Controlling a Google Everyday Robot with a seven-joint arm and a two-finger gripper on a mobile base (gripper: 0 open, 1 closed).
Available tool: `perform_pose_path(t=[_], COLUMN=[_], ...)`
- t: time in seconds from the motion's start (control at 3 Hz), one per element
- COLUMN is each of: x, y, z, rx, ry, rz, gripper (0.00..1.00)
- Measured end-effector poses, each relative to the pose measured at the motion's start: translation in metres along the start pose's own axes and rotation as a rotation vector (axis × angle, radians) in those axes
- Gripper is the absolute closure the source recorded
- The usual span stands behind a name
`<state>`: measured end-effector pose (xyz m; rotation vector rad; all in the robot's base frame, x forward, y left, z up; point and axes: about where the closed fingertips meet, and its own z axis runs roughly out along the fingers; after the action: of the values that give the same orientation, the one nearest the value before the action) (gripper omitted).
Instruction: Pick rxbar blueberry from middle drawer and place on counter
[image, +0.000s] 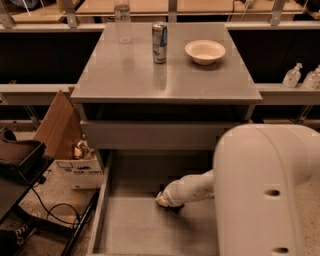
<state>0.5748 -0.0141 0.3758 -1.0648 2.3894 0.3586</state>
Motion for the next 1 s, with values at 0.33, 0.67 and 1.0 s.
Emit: perform_pose_path(t=[0.33, 0.67, 1.0], x=[-0.061, -0.121, -0.176], y=[-0.011, -0.03, -0.029], z=[-0.054, -0.129, -0.2], rx=[-0.025, -0.017, -0.01], ry=[-0.087, -0.143, -0.142], rz=[-0.078, -0.126, -0.183], gripper=[1.0, 1.0, 1.0])
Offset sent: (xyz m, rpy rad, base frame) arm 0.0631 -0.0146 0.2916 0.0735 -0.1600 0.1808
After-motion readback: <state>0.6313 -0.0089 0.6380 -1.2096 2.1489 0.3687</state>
